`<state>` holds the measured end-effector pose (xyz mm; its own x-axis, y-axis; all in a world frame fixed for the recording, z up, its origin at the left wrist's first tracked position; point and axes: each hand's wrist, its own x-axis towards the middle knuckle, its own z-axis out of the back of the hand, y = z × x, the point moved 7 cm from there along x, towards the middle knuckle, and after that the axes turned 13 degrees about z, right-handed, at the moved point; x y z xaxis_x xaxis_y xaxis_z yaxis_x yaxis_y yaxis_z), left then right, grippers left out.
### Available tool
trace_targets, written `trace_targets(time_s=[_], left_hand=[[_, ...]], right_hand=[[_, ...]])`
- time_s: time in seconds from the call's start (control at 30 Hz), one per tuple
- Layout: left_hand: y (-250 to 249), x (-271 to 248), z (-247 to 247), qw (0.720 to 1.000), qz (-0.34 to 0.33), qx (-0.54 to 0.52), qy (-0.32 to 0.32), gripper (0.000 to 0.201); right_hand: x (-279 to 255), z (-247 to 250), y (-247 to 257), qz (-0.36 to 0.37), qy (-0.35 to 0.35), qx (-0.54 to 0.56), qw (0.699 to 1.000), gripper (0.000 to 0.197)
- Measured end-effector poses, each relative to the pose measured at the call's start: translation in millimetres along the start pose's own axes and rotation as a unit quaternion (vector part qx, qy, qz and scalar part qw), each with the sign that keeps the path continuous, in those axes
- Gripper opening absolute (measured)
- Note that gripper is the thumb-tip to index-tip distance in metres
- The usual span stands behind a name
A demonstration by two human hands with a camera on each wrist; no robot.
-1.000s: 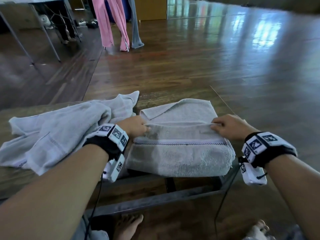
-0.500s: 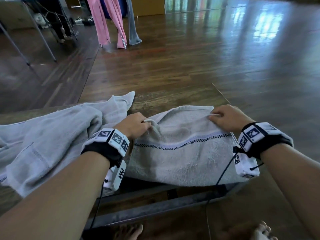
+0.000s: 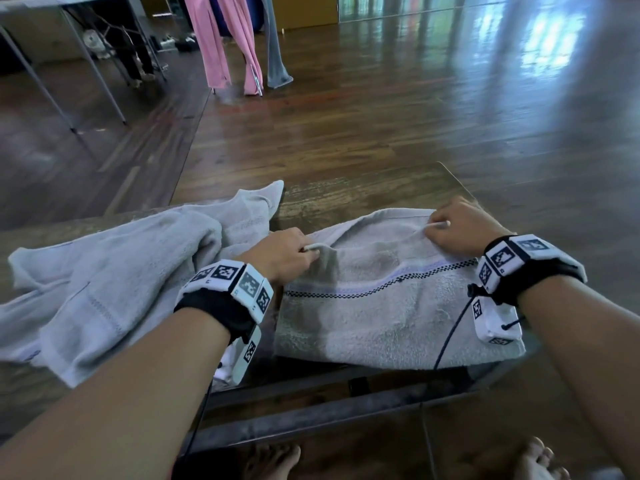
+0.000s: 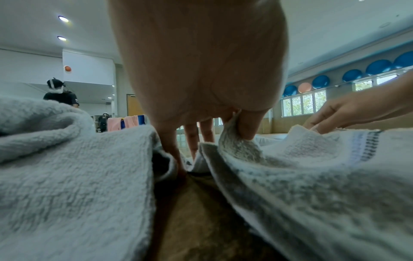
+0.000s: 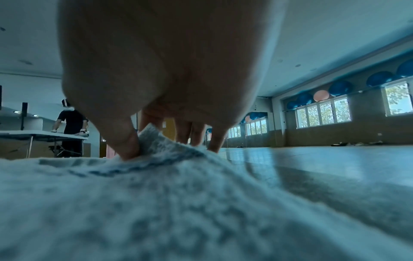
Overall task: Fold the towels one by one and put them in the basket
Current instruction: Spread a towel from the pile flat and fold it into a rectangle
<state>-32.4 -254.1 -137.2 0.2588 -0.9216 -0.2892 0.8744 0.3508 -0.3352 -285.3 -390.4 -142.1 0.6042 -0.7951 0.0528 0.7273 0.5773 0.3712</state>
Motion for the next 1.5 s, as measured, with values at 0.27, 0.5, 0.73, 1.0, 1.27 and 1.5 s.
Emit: trace_targets(time_s=[0.27,0.5,0.73,1.0,1.27,1.5], left_hand=[[-1,3,4,1.0,-0.006,0.002,-0.021,0.034],[-3,-5,33,0.983,-0.043,-0.083,-0.16,0.028],[4,-11,47,0.98,-0.046,-0.042,-0.191,0.016],[19,-34,79,0.963,-0.019,-0.121,-0.242,0.009],[22,-55,40,0.996,0.054,0.034,-0.066,0.021],[-83,-82,43,0.968,-0.143,-0.184,-0.088,0.029]], right_hand=[[0,-2,-5,0.026,0.014,0.036,0.999,0.028],[0,-9,-7,0.052,0.004,0.081,0.995,0.015],[-9,10,2,0.073,-0.034,0.095,0.992,0.011],[-42,66,27,0.102,-0.176,0.135,0.97,0.016],[-92,54,85,0.182,-0.12,0.05,0.975,0.014],[-120,42,146,0.271,-0.104,0.038,0.956,0.019]])
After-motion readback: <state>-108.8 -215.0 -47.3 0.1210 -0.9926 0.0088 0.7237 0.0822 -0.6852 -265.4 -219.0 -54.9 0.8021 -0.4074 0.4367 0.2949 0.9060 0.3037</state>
